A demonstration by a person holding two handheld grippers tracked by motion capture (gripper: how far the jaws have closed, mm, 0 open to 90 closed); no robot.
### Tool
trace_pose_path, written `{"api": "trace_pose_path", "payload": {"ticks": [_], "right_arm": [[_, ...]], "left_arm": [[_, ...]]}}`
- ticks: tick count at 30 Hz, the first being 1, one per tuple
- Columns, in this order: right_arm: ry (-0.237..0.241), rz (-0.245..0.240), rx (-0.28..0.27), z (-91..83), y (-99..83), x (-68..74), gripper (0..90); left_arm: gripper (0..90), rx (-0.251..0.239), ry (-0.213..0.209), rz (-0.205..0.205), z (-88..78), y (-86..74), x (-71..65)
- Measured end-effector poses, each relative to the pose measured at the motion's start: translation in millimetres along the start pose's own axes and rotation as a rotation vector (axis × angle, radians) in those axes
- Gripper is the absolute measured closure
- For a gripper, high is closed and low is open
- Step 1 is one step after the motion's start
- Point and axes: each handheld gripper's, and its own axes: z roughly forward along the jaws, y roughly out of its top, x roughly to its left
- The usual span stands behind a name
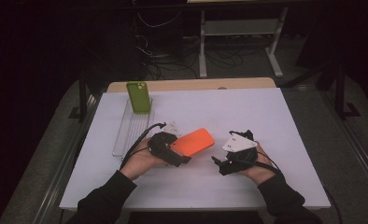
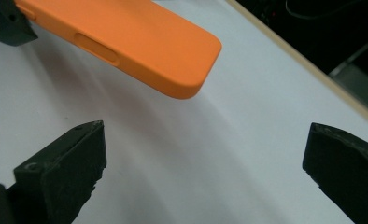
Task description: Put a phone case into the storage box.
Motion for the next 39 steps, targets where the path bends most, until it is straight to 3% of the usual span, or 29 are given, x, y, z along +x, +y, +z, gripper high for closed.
{"api": "trace_pose_path", "payload": {"ticks": [3,4,5,6,8,9,15,16,17,20,23,24,30,34,37,38,39], "right_arm": [[-0.038,-0.08,0.004,0.1,1.0,3.5,0.0],[-0.053,-0.093,0.009,-0.1,1.2,5.6,0.0],[-0.061,-0.114,0.005,0.3,1.3,6.6,0.0],[-0.072,-0.13,0.008,0.3,1.2,8.2,0.0],[-0.105,-0.213,0.015,0.5,1.0,10.3,0.0],[-0.121,-0.236,0.014,1.2,1.1,12.6,0.0],[-0.182,-0.368,0.018,3.9,1.4,24.8,0.0],[-0.192,-0.416,0.026,3.4,1.8,25.0,0.0],[-0.206,-0.417,0.019,3.7,2.0,27.7,0.0],[-0.231,-0.516,0.008,4.8,2.6,29.6,0.0],[-0.251,-0.557,0.01,5.8,2.0,35.1,0.0],[-0.268,-0.612,0.019,6.2,1.9,35.2,0.0],[-0.33,-0.685,-0.009,9.8,1.0,44.4,0.0],[-0.349,-0.736,-0.011,12.7,0.6,50.9,0.0],[-0.374,-0.781,-0.025,15.3,1.5,54.4,0.0],[-0.375,-0.782,-0.013,14.7,2.6,55.8,0.0],[-0.378,-0.799,-0.018,15.4,3.0,56.3,0.0]], "left_arm": [[15.4,-0.001,0.0,0.0,-0.1,-0.1,0.1],[15.4,-0.02,-0.002,-0.024,1.1,-0.2,-1.3],[15.4,0.005,-0.001,0.004,-0.6,0.0,0.8],[15.4,0.002,-0.001,0.002,-0.5,-0.1,0.7],[15.4,0.0,-0.002,-0.002,-0.6,0.0,0.5],[15.4,-0.016,-0.003,-0.019,0.6,-0.3,-0.5],[15.4,-0.02,-0.006,-0.022,0.6,-0.2,-0.8],[15.4,-0.019,-0.006,-0.022,0.6,-0.2,-0.8],[15.4,-0.018,-0.006,-0.022,0.5,-0.2,-0.8],[15.4,-0.015,-0.008,-0.028,0.3,-0.5,-0.9],[15.4,-0.005,-0.007,-0.022,-0.4,-0.6,-0.4],[15.4,0.002,-0.006,-0.018,-0.8,-0.6,0.0],[15.4,-0.009,-0.006,-0.046,1.0,-0.4,-1.8],[15.4,0.023,-0.005,0.0,-0.5,0.9,-1.1],[15.4,-0.008,-0.006,-0.031,1.6,2.2,-5.6],[15.4,0.013,-0.005,-0.006,0.2,2.8,-4.6],[15.4,0.008,-0.007,-0.015,0.7,3.0,-5.9]]}}
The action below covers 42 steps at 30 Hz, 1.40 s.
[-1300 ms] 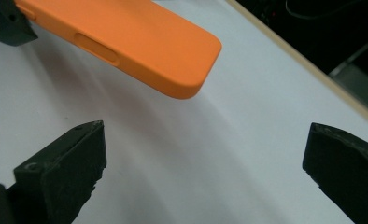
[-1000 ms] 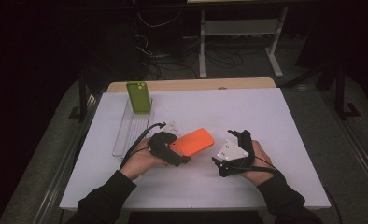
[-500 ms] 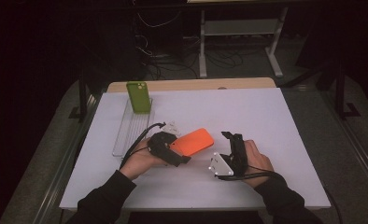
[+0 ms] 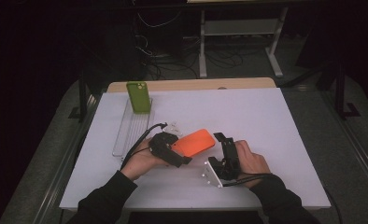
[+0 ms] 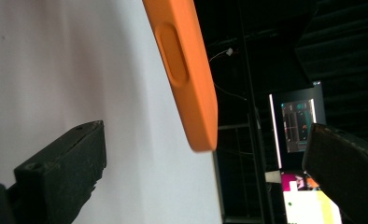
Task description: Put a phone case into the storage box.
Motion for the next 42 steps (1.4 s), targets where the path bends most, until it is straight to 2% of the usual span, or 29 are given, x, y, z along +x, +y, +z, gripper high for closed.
{"api": "trace_pose_path", "payload": {"ticks": [1,3,4,10,15,16,17,20,23,28,31,34,35,36,37,39,40,41,42], "right_arm": [[-0.022,-0.014,-0.012,0.7,1.1,0.2,0.0],[-0.038,-0.032,-0.02,0.9,3.3,0.7,0.0],[-0.047,-0.032,-0.022,0.7,4.7,1.8,0.0],[-0.076,-0.078,-0.049,0.0,12.5,6.9,6.9],[-0.091,-0.117,-0.051,-1.7,18.0,11.3,21.3],[-0.09,-0.126,-0.054,-1.8,18.6,12.5,24.5],[-0.089,-0.131,-0.054,-2.3,19.1,13.6,27.7],[-0.084,-0.16,-0.056,-2.7,19.7,16.2,36.6],[-0.078,-0.174,-0.063,-3.2,20.1,17.7,45.5],[-0.079,-0.194,-0.072,-4.6,21.4,19.6,61.6],[-0.068,-0.205,-0.074,-5.1,22.4,19.6,70.4],[-0.062,-0.213,-0.067,-5.0,22.8,20.5,74.2],[-0.058,-0.215,-0.065,-5.0,23.0,20.7,74.8],[-0.056,-0.218,-0.064,-5.0,23.2,20.7,75.8],[-0.057,-0.22,-0.063,-5.1,23.4,20.9,76.9],[-0.074,-0.224,-0.061,-5.8,23.9,21.1,79.1],[-0.076,-0.219,-0.061,-6.2,23.9,20.8,79.7],[-0.077,-0.218,-0.06,-6.6,24.0,20.2,80.3],[-0.08,-0.218,-0.06,-6.7,24.2,19.9,80.9]], "left_arm": [[15.4,0.001,-0.002,0.012,0.1,0.5,0.3],[15.4,-0.001,-0.003,-0.001,0.8,1.0,-2.2],[15.4,0.001,-0.003,0.007,1.1,1.4,-2.2],[15.4,0.007,-0.009,0.023,2.8,2.8,-5.9],[15.4,0.007,-0.016,0.039,3.8,3.7,-9.3],[15.4,0.018,-0.014,0.056,3.1,4.0,-8.9],[15.4,0.006,-0.016,0.039,4.2,3.9,-10.6],[15.4,0.012,-0.016,0.047,4.8,3.8,-11.2],[15.4,0.011,-0.017,0.041,5.4,3.7,-12.0],[15.4,0.022,-0.015,0.054,5.0,4.2,-12.0],[15.4,0.018,-0.016,0.043,5.4,3.9,-12.2],[15.3,0.013,-0.019,0.031,6.3,3.7,-12.4],[15.3,0.028,-0.017,0.052,5.5,4.0,-10.8],[15.2,0.031,-0.022,0.048,5.5,3.9,-10.5],[15.2,0.018,-0.029,0.04,6.4,3.3,-10.4],[15.0,0.002,-0.04,0.019,6.3,3.6,-10.4],[15.0,-0.001,-0.042,0.019,6.0,3.6,-10.4],[14.9,0.011,-0.044,0.035,5.0,3.9,-8.9],[14.8,0.008,-0.049,0.029,5.4,3.8,-8.9]]}}
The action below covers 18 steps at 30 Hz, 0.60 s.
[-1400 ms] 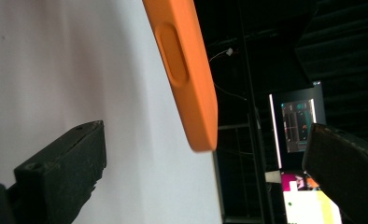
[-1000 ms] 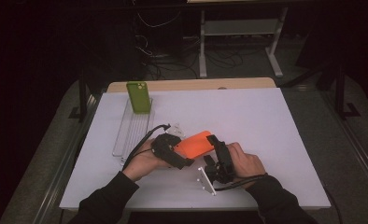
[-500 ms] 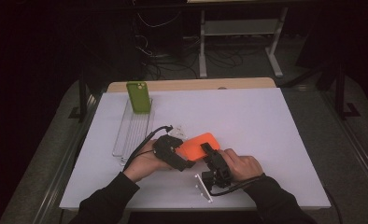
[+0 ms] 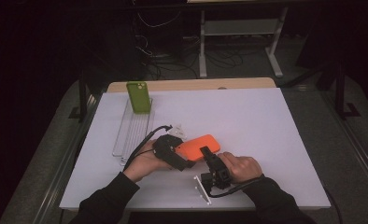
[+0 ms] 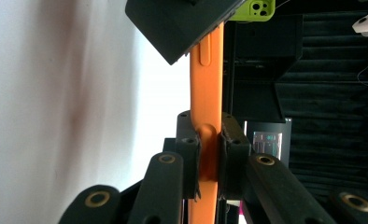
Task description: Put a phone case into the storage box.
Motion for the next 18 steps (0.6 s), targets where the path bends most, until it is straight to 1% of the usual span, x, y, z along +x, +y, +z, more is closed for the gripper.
{"api": "trace_pose_path", "payload": {"ticks": [1,2,5,6,7,8,9,11,12,13,14,15,16,17,18], "right_arm": [[0.003,0.001,0.0,-0.2,0.0,-0.5,81.2],[0.007,0.005,0.002,-0.3,-0.1,-0.6,81.4],[-0.006,0.009,-0.003,-1.3,-0.3,-1.1,81.9],[-0.013,0.005,-0.002,-2.0,-0.3,-2.2,82.2],[0.0,0.008,0.003,-2.1,0.0,-2.8,82.4],[-0.008,0.025,0.0,-1.9,0.3,-1.3,82.4],[-0.01,0.022,0.0,-1.9,0.2,-1.6,82.4],[-0.009,0.023,0.005,-1.3,-0.5,-2.6,82.3],[-0.011,0.022,0.007,-1.2,-1.1,-2.9,82.3],[-0.014,0.025,0.007,-0.9,-1.6,-3.1,82.3],[-0.014,0.034,0.012,-0.7,-2.1,-3.3,82.2],[-0.014,0.032,0.016,-0.4,-2.8,-3.7,82.1],[-0.012,0.021,0.022,-0.2,-3.9,-5.3,82.1],[-0.008,0.041,0.024,0.3,-4.4,-5.0,82.1],[-0.01,0.05,0.026,0.7,-5.3,-5.1,82.1]], "left_arm": [[14.7,-0.002,-0.005,-0.002,0.2,-0.2,0.5],[14.6,-0.019,-0.011,-0.024,1.0,-0.6,-0.4],[14.3,-0.042,-0.031,-0.035,0.8,-2.0,-0.6],[14.4,-0.041,-0.01,-0.009,-0.2,-2.0,-1.0],[13.9,-0.025,-0.001,0.017,-1.2,-1.9,0.0],[12.4,-0.029,-0.003,0.015,-0.9,-1.9,0.2],[11.1,-0.045,-0.011,-0.005,0.0,-2.0,-0.6],[7.7,-0.05,-0.01,-0.004,-0.6,-2.3,-0.4],[6.2,-0.045,-0.014,0.002,-2.1,-2.2,0.6],[3.4,-0.061,-0.022,-0.011,-2.0,-2.5,0.3],[1.5,-0.061,-0.028,-0.005,-3.4,-2.5,0.7],[0.4,-0.064,-0.038,-0.007,-4.1,-3.0,0.3],[0.0,-0.06,-0.046,-0.001,-5.0,-3.6,0.7],[0.0,-0.064,-0.045,0.005,-5.3,-4.4,0.9],[0.0,-0.058,-0.042,0.013,-6.6,-4.6,1.7]]}}
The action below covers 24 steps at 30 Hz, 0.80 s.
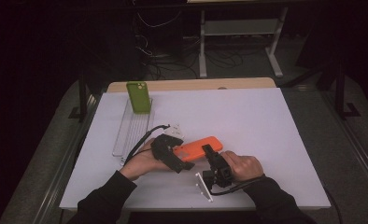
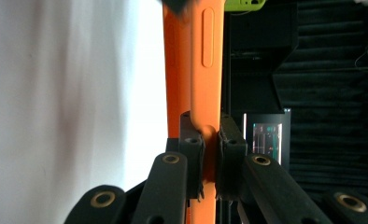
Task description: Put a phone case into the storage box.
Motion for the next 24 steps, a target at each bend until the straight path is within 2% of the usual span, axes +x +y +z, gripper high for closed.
{"api": "trace_pose_path", "payload": {"ticks": [2,4,6,8,9,11,12,14,15,17,20,22,23,24], "right_arm": [[0.0,0.014,0.008,0.7,-1.4,-1.0,82.0],[0.0,0.028,0.01,1.0,-3.0,-2.5,82.0],[0.018,0.032,0.017,1.7,-5.1,-4.4,81.9],[0.02,0.071,0.021,2.3,-7.4,-6.5,81.9],[0.022,0.091,0.026,2.6,-8.7,-7.7,81.9],[0.055,0.116,0.039,3.1,-11.9,-10.4,81.8],[0.055,0.17,0.049,3.0,-12.6,-10.4,81.8],[0.058,0.216,0.043,4.7,-15.4,-12.9,81.8],[0.071,0.223,0.036,6.3,-17.1,-15.3,81.8],[0.102,0.299,0.045,7.4,-19.9,-17.5,81.7],[0.125,0.356,0.059,8.8,-24.2,-20.5,81.7],[0.14,0.388,0.06,10.0,-27.8,-23.1,81.7],[0.151,0.41,0.061,10.5,-29.5,-24.4,81.7],[0.156,0.432,0.06,11.3,-31.4,-25.8,81.8]], "left_arm": [[0.0,-0.011,0.001,-0.008,-0.8,-0.8,0.2],[0.0,-0.01,0.007,0.002,-2.5,-0.9,1.7],[0.0,-0.015,0.012,-0.01,-3.2,-1.7,1.5],[0.0,-0.006,0.021,0.006,-4.7,-2.6,3.4],[0.0,-0.011,0.025,-0.002,-5.0,-3.0,3.8],[0.0,-0.013,0.029,-0.007,-6.3,-3.6,4.8],[0.0,-0.016,0.031,-0.007,-6.7,-3.6,5.2],[0.0,-0.026,0.041,-0.012,-7.0,-4.2,5.3],[0.0,-0.025,0.042,-0.023,-7.4,-4.1,5.0],[0.0,-0.029,0.051,-0.02,-8.0,-4.6,6.8],[0.0,-0.025,0.065,-0.02,-10.0,-5.2,9.1],[0.0,-0.03,0.065,-0.03,-10.2,-5.6,9.5],[0.0,-0.049,0.067,-0.049,-9.0,-5.7,8.4],[0.0,-0.029,0.072,-0.022,-10.9,-5.1,10.1]]}}
